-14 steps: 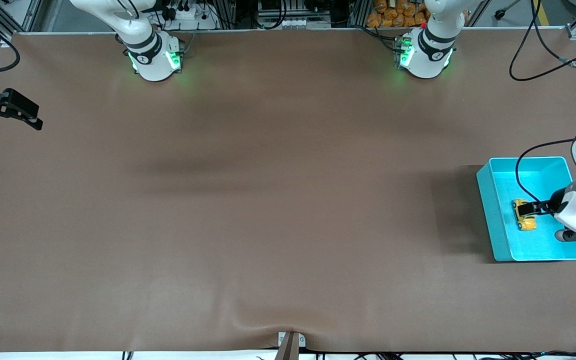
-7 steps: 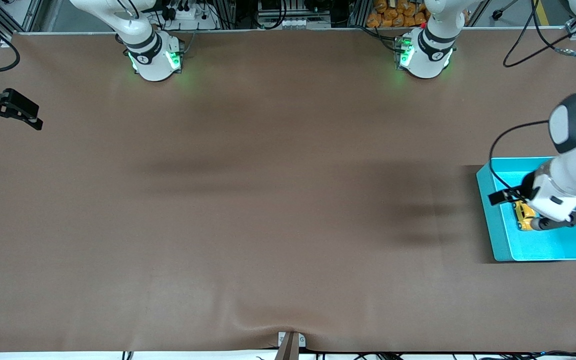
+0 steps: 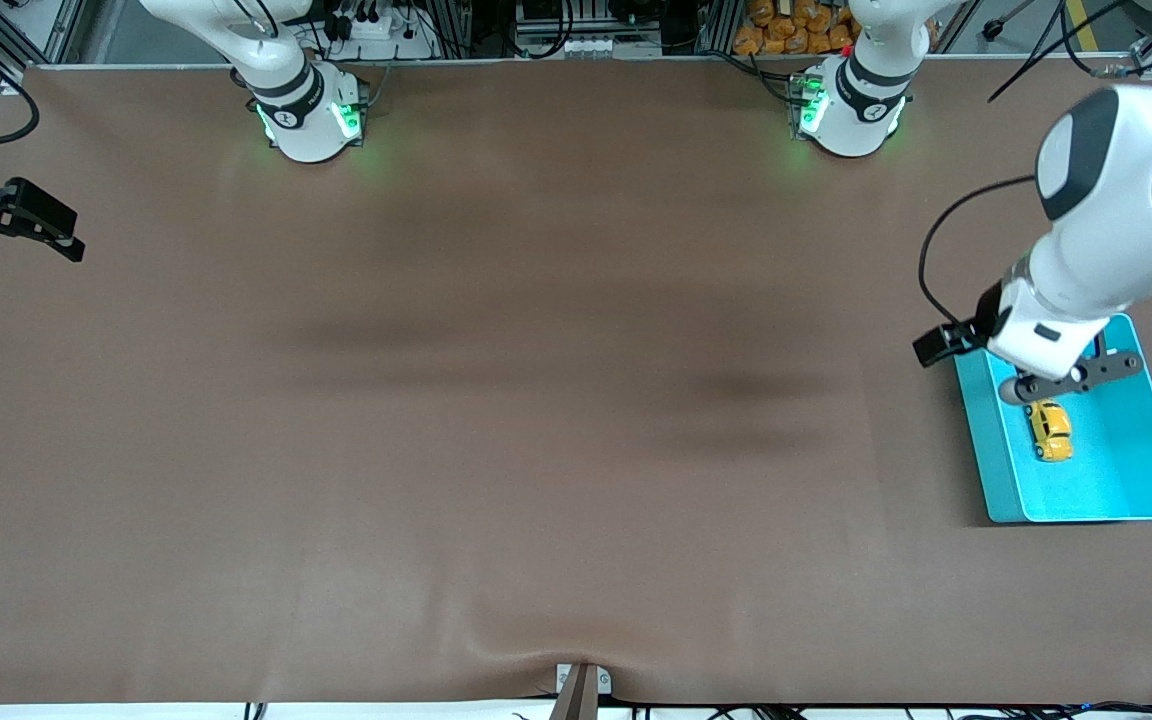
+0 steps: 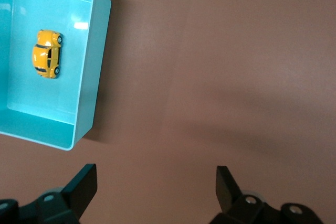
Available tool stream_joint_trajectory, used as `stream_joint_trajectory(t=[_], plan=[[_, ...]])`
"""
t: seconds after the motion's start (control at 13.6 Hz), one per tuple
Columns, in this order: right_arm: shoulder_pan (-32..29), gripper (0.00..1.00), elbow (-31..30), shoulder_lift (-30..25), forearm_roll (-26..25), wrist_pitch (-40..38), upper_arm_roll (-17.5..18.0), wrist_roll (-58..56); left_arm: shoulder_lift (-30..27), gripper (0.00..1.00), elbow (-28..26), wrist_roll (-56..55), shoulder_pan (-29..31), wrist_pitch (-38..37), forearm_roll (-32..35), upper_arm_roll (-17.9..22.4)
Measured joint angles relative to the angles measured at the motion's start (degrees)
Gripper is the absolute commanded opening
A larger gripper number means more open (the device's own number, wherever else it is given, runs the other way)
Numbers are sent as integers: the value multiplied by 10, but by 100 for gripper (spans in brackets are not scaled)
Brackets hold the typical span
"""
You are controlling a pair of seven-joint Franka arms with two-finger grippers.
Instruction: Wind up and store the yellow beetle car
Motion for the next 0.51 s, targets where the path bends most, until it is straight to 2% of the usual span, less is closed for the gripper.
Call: stream_joint_trajectory(t=[0.22,0.51], plan=[[0,100,0,0,0,0,0,0,-34,100,27,4,0,-65,-11,-7],[0,100,0,0,0,1,0,0,-45,100,78,39,1,-147,-12,-10]])
